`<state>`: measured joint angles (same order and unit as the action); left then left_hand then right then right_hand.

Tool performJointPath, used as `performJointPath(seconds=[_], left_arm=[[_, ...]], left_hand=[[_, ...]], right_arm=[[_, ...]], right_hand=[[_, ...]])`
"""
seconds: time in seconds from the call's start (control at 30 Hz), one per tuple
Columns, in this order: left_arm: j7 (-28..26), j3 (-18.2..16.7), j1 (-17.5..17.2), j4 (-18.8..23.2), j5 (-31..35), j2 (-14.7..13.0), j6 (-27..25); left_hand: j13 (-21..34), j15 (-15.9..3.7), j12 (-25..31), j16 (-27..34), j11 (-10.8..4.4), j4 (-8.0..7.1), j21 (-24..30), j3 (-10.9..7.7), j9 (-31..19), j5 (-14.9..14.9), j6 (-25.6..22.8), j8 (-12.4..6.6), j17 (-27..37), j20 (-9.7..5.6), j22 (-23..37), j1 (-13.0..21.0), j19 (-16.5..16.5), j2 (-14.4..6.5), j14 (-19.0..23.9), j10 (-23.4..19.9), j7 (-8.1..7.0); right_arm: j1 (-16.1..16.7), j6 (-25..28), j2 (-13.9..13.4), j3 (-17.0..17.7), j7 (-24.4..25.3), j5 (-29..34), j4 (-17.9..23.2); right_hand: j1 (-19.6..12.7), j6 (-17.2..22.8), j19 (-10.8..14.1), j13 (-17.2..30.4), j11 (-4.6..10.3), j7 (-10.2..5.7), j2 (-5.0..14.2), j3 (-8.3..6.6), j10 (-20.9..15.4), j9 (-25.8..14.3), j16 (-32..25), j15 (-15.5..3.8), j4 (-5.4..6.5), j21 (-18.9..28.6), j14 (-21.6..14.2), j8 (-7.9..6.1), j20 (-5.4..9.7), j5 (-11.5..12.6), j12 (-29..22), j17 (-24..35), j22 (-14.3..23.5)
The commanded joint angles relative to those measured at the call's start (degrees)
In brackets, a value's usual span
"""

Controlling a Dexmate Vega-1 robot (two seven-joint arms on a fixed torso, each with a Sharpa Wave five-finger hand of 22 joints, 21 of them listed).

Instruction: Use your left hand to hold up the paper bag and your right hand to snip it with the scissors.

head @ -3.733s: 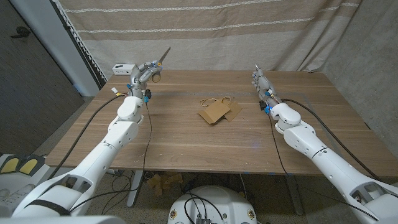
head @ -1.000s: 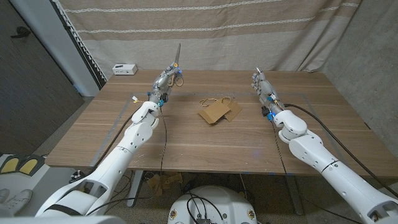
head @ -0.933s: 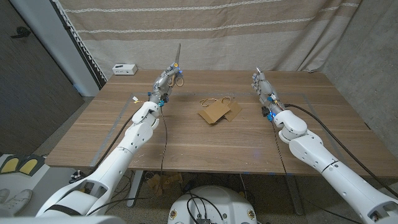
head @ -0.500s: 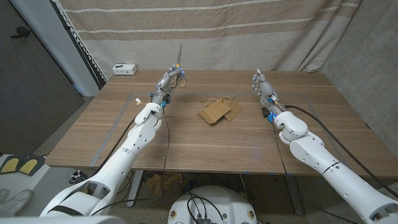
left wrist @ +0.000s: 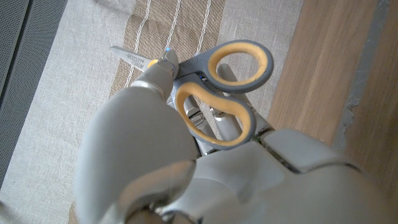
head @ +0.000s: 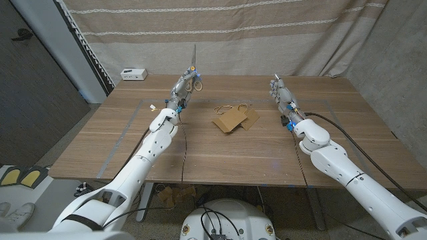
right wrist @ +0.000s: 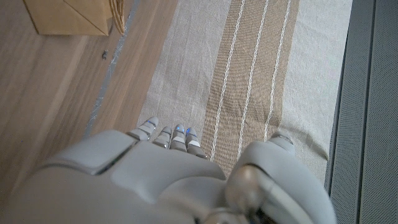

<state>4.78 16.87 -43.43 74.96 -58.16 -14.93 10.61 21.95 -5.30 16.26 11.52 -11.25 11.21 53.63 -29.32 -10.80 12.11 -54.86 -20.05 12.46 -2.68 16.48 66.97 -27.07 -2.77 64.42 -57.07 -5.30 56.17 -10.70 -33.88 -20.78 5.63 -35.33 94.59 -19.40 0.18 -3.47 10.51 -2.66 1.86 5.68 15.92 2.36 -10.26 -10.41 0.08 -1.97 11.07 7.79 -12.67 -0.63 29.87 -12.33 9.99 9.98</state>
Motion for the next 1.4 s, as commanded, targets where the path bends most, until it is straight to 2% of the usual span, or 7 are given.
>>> performJointPath(seconds=[0.03, 0.4, 0.6, 0.67, 0.7, 1.27, 1.4], left_arm=[[4.2, 0.4, 2.8, -4.1, -1.4, 2.1, -0.8], [7.2, 1.2, 4.0, -6.4, -2.0, 3.6, -2.1], [8.5, 1.4, 4.3, -7.1, -2.2, 4.3, -2.5], [9.0, 1.4, 4.6, -7.5, -2.2, 4.4, -2.5], [9.1, 1.4, 4.6, -7.6, -2.3, 4.5, -2.5], [10.1, 1.2, 4.8, -7.7, -3.2, 5.7, -3.6], [11.0, 1.4, 5.2, -8.2, -2.9, 5.8, -3.2]], left_hand=[[0.3, -8.43, -0.1, 0.6, -0.15, -4.85, 0.5, -5.23, -0.4, 0.0, -0.3, 0.09, 0.1, -8.05, -0.1, 1.0, 0.1, -3.5, 7.4, -0.2, 0.24], [0.7, -8.43, -0.8, 0.4, -0.25, -6.32, 0.8, -5.27, -1.6, -0.1, 3.6, 1.50, -0.1, -7.34, -0.7, -1.1, 0.7, -5.2, 6.9, 1.0, -0.18], [0.8, -8.43, -1.0, 0.3, -0.22, -6.36, 0.7, -5.41, -1.8, -0.1, 3.7, 1.48, -0.2, -7.66, -1.0, -1.3, 1.0, -5.4, 6.6, 1.5, -0.16], [0.8, -8.42, -1.1, 0.2, -0.24, -6.32, 0.7, -5.46, -1.9, -0.1, 3.6, 1.42, -0.3, -7.85, -1.1, -1.3, 1.1, -5.5, 6.4, 1.6, -0.08], [0.9, -8.42, -1.1, 0.2, -0.25, -6.34, 0.7, -5.47, -2.0, 0.0, 3.6, 1.40, -0.3, -7.83, -1.1, -1.4, 1.1, -5.5, 6.4, 1.6, -0.07], [1.2, -8.41, -1.0, 0.3, -0.38, -6.17, 0.9, -5.84, -2.5, 0.1, 3.2, 1.19, -0.3, -8.36, -1.5, -1.6, 1.5, -6.0, 6.0, 1.4, 0.02], [1.3, -8.41, -1.0, 0.4, -0.38, -5.85, 1.1, -5.81, -2.5, 0.1, 2.8, 1.08, -0.3, -8.53, -1.5, -1.6, 1.7, -5.9, 6.0, 1.2, 0.31]], right_arm=[[-0.4, 0.3, -0.1, -0.5, -0.7, 0.1, -0.5], [0.0, -0.1, -0.1, -0.3, -0.6, 0.0, -0.4], [0.1, 0.1, -0.5, -0.4, -0.4, 0.5, 0.0], [0.1, 0.9, -0.7, -0.6, -0.2, 0.6, 0.3], [0.1, 0.7, -0.6, -0.5, -0.4, 0.4, 0.0], [1.0, 0.7, -0.6, -0.2, 0.4, 0.1, 1.3], [0.7, 1.8, -1.5, -0.6, 0.0, 0.7, 1.9]], right_hand=[[-0.6, 2.4, -0.7, 0.2, -0.23, -0.52, 0.27, 0.07, -0.5, -0.3, 0.0, -0.23, -0.20, 0.0, 0.2, -0.87, -0.06, -0.2, -0.3, 0.2, 0.2], [-0.7, 3.3, -0.7, 0.3, -0.24, -0.66, 0.34, 0.06, -0.5, -0.3, 0.0, -0.38, -0.20, 0.0, 0.3, -1.01, -0.10, -0.3, -0.3, 0.2, 0.2], [-0.7, 3.6, -0.7, 0.3, -0.26, -0.70, 0.37, 0.06, -0.5, -0.3, 0.0, -0.37, -0.20, 0.0, 0.2, -0.97, -0.09, -0.3, -0.3, 0.2, 0.2], [-0.8, 4.1, -0.4, 0.2, -0.05, -0.46, 0.47, -0.01, -0.8, -0.3, 0.0, -1.04, -0.26, 0.2, 0.0, -0.94, 1.35, -0.4, -0.4, 0.2, 0.2], [-0.9, 4.3, -0.3, 0.2, -0.02, -0.32, 0.50, -0.03, -0.8, -0.3, 0.0, -1.13, -0.28, 0.2, 0.0, -0.96, 1.52, -0.4, -0.4, 0.2, 0.2], [-1.3, 4.8, -0.5, 0.2, 0.14, -0.11, 0.58, -0.14, -0.8, -0.4, 0.0, -1.24, -0.46, 0.1, 0.2, -0.84, 1.16, -0.4, -0.4, 0.1, 0.2], [-1.7, 5.0, 0.6, 0.2, -0.26, 0.08, 0.70, -0.29, -0.7, -0.4, 0.0, -0.70, -0.67, 0.4, -0.1, -0.69, 1.52, -0.4, -0.3, 0.1, 0.2]])
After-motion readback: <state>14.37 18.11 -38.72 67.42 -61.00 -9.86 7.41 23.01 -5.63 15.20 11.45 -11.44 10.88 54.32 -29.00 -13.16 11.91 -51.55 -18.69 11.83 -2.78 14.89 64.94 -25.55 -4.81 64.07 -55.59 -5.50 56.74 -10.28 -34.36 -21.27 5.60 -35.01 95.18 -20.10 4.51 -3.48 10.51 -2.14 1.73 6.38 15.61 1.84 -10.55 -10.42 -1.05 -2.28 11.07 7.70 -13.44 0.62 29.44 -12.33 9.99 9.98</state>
